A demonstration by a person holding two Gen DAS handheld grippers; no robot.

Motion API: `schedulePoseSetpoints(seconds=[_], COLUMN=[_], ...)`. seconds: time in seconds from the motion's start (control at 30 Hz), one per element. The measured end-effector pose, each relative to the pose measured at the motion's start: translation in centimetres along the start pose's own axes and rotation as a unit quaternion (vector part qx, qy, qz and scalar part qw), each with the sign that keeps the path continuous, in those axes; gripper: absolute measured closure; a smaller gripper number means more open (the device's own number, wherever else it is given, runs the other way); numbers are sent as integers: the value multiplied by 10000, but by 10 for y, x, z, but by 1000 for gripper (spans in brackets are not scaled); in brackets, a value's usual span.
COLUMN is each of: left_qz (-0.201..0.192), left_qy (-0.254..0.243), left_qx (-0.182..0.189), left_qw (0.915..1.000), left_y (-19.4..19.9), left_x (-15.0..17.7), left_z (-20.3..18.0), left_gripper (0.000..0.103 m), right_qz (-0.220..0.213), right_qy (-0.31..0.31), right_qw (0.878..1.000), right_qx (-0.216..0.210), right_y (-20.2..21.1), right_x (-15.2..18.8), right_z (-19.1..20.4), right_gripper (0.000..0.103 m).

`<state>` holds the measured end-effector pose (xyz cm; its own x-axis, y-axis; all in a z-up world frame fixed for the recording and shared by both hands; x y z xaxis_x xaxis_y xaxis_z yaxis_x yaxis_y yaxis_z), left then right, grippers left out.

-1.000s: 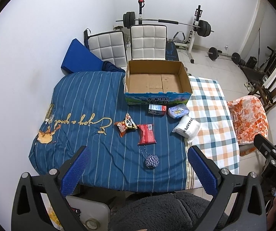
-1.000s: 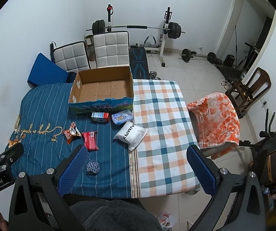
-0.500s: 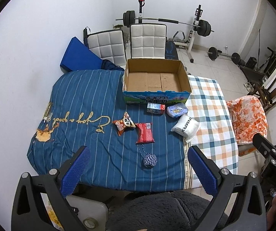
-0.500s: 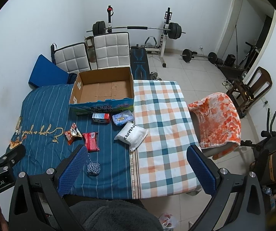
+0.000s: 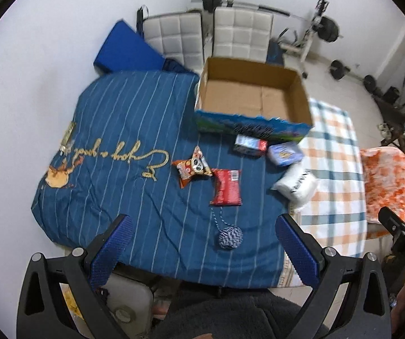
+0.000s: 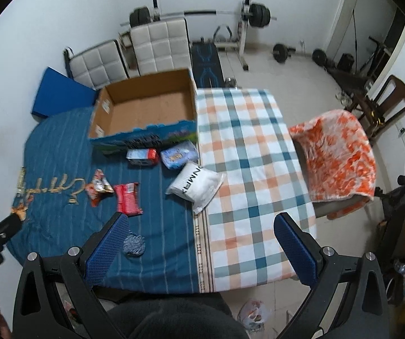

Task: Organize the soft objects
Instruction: 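Grasp the red snack bag with the left tool while the right tool grasps the white NMAX pouch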

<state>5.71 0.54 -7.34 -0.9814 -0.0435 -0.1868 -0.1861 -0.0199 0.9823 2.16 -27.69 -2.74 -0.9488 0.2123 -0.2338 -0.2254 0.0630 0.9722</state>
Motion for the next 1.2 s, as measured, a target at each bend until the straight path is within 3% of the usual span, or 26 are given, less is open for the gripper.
schedulePoseSetpoints(seconds=[0.1,0.2,0.4,0.47,0.53,0.67,0.8,0.87,1.03,1.2], left_qz=[273,582,1380,1595,1723,2017,2124,2166,2235,2313], left_qy=[43,29,74,9,-66,-187,-123,-73,11,60], left_qx=[-197,-362,-332,-292,-331,-334,-341,-336,-325,-338], left_qw=[9994,9976,9898,9868,9845,9787,9765,9757,9742,9723], left_y=[-43,-88,-184,-210,-227,-255,-268,-275,-288,-302], left_x=[-17,-32,-55,-58,-61,-61,-61,-61,-62,-60], left_z=[2,0,-15,-25,-33,-46,-54,-58,-63,-63], left_gripper=[0,0,0,0,0,0,0,0,0,0], right_qz=[299,866,1700,1754,1751,1929,1690,1839,2412,2883], right_qy=[-4,-72,-335,-84,642,2223,3620,3986,3671,2703], right_qw=[9996,9961,9847,9844,9822,9546,9121,8937,8972,9185], right_qx=[22,159,183,139,226,457,919,927,452,-117], right_y=[-52,-129,-250,-277,-298,-324,-337,-352,-376,-385], right_x=[-18,-42,-77,-89,-98,-98,-87,-85,-94,-102], right_z=[-2,-7,-15,-7,12,44,66,74,75,50], right_gripper=[0,0,0,0,0,0,0,0,0,10])
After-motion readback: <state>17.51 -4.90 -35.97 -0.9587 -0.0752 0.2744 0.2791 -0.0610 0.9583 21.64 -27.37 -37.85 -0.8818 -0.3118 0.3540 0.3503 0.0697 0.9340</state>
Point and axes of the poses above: each gripper's, at about its wrist camera, not at the fingertips, and y roughly against the way its jaws point, z to its left, x to its underside, the point moved 1 cm from there along -y, roughly the way its jaws point, and after that the axes turned 9 degrees about z, right-handed, at the moved point
